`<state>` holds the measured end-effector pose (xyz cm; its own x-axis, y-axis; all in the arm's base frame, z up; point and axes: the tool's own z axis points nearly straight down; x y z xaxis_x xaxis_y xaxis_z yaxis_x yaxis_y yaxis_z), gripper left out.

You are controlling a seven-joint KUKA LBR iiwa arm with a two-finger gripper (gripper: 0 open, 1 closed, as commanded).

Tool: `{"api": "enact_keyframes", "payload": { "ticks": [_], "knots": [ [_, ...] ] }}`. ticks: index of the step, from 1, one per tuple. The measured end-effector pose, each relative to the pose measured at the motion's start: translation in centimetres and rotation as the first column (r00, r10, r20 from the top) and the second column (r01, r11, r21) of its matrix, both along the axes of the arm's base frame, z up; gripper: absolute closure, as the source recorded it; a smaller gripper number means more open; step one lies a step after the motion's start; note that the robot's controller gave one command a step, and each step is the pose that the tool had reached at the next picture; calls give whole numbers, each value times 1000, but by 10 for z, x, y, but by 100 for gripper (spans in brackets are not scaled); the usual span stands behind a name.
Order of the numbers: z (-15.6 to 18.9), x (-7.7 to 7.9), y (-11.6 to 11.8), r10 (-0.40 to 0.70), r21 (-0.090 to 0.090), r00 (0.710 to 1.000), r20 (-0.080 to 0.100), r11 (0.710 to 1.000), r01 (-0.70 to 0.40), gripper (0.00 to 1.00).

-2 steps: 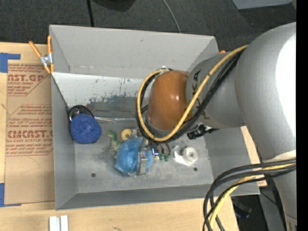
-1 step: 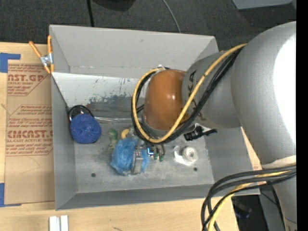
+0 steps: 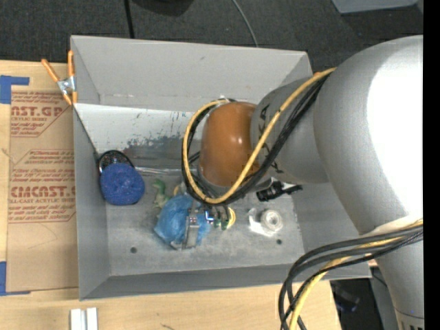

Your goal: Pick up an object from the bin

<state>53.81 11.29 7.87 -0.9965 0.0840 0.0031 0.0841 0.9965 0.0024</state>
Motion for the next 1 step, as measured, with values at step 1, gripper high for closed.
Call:
{"api": "enact_keyframes", "payload": {
  "ticks": [1],
  "knots": [
    [-7, -6, -6, -217, 4, 976, 9, 976, 217, 100]
  ]
}}
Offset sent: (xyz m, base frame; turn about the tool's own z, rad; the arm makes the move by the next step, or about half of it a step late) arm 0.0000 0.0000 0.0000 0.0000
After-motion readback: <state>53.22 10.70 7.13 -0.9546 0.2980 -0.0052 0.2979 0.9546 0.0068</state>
